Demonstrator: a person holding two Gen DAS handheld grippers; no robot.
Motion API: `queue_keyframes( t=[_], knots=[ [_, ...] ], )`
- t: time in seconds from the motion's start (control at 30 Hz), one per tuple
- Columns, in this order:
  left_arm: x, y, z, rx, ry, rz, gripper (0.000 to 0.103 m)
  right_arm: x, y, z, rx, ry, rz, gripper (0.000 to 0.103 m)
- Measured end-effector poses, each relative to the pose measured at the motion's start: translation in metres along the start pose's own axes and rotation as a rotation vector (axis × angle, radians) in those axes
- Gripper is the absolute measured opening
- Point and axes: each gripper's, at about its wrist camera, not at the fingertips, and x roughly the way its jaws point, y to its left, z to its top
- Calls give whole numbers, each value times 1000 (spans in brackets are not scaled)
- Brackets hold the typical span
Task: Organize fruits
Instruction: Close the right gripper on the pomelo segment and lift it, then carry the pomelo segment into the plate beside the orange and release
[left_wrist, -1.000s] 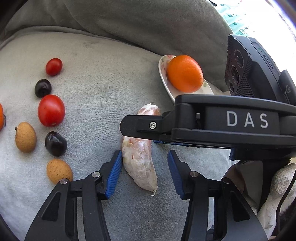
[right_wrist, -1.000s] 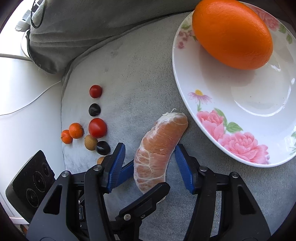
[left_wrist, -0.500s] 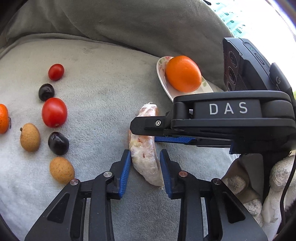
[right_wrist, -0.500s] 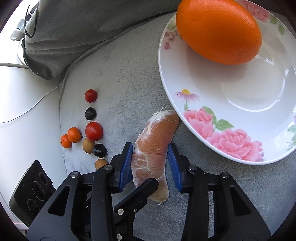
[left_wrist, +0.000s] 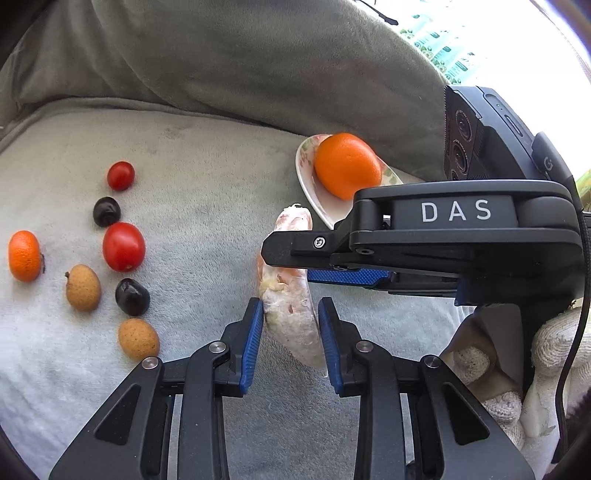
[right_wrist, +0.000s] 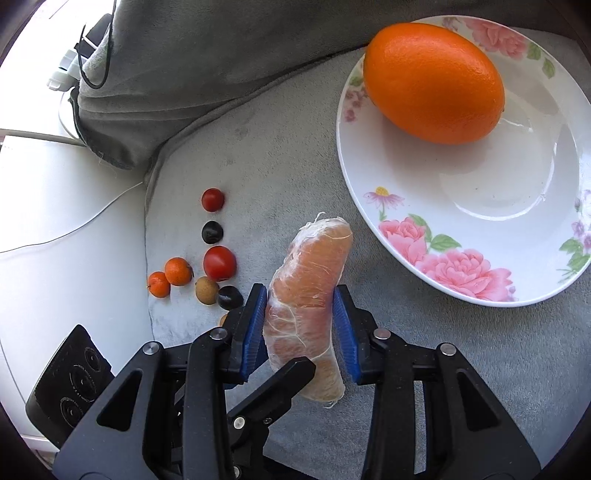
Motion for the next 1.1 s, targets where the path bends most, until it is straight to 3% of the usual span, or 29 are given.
queue_keyframes(
  t=[0.43,1.1],
  knots=[
    [-24,-31,4,61,-47,-44,29,-50,-2,3,-1,-94,9,39],
    [14,-73,38,159,-8,-114,29,-99,-63,33,81,-182,-28,39]
  ],
)
